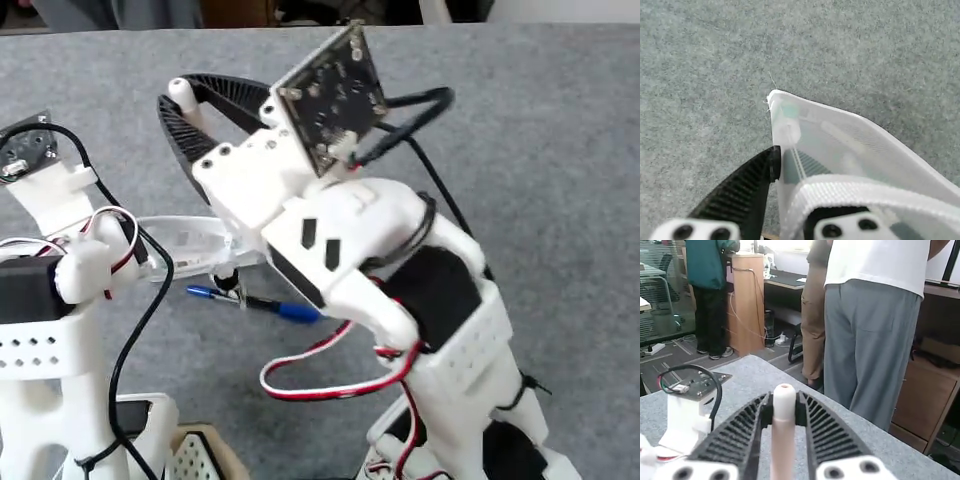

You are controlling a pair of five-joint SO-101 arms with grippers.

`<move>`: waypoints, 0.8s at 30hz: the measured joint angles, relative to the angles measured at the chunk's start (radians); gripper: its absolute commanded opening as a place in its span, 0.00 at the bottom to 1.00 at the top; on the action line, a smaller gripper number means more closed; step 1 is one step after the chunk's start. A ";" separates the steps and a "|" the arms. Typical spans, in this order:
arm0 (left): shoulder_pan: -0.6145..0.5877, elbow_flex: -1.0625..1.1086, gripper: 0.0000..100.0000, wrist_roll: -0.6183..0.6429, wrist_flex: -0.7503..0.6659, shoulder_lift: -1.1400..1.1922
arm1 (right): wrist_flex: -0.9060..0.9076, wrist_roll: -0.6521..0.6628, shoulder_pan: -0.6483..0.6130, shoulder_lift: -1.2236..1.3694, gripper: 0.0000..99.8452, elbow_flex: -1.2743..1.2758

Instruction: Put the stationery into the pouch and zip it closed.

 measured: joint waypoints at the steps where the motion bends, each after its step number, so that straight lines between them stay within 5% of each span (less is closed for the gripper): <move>1: 0.000 0.000 0.03 0.000 0.000 0.000 | -0.012 0.000 -0.005 0.009 0.01 -0.005; 12: 0.000 0.000 0.03 0.000 0.000 0.002 | 0.005 0.000 -0.069 0.094 0.01 -0.195; 24: 0.000 0.002 0.03 0.000 -0.008 -0.034 | 0.031 -0.127 -0.021 0.095 0.01 -0.101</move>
